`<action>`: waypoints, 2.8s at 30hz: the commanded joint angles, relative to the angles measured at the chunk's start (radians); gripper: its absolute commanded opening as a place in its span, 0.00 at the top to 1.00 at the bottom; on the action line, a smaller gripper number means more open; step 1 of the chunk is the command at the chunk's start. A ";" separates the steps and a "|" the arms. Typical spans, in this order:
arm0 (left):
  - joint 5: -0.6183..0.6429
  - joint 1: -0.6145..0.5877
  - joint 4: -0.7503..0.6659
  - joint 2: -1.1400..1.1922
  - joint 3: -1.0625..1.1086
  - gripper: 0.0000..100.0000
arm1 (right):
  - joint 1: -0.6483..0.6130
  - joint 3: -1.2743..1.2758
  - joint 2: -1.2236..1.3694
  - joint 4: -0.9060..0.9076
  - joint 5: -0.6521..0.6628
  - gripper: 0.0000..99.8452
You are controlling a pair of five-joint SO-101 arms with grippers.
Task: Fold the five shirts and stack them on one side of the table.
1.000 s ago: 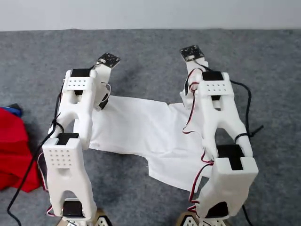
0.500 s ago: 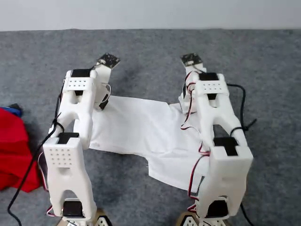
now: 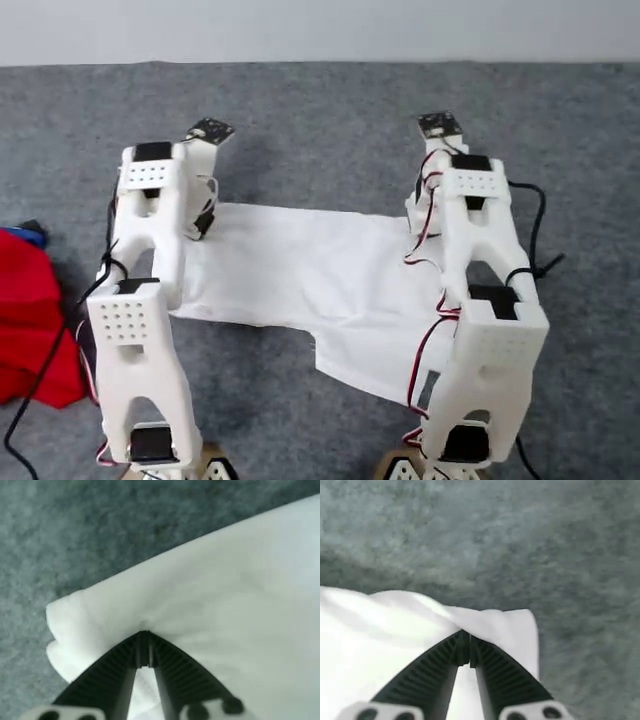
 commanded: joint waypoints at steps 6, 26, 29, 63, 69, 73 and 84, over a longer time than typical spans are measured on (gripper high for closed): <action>-0.002 -0.046 0.167 0.035 -0.220 0.99 | -0.030 -0.186 -0.024 0.105 -0.009 0.99; 0.000 -0.015 0.210 -0.021 -0.326 0.99 | -0.145 -0.543 0.035 0.437 -0.009 0.99; 0.000 -0.020 0.189 0.037 -0.312 0.99 | -0.143 -0.543 0.113 0.437 -0.009 0.99; -0.084 -0.015 0.218 -0.460 0.107 0.99 | -0.196 -0.035 -0.363 0.622 -0.008 0.99; -0.094 0.006 0.218 -0.516 0.242 0.99 | -0.226 0.178 -0.469 0.621 -0.014 0.99; -0.167 0.064 0.219 -0.526 0.297 0.99 | -0.183 0.180 -0.625 0.622 -0.015 0.99; -0.172 0.262 0.221 -0.539 0.303 0.99 | -0.001 0.181 -1.161 0.622 -0.008 0.99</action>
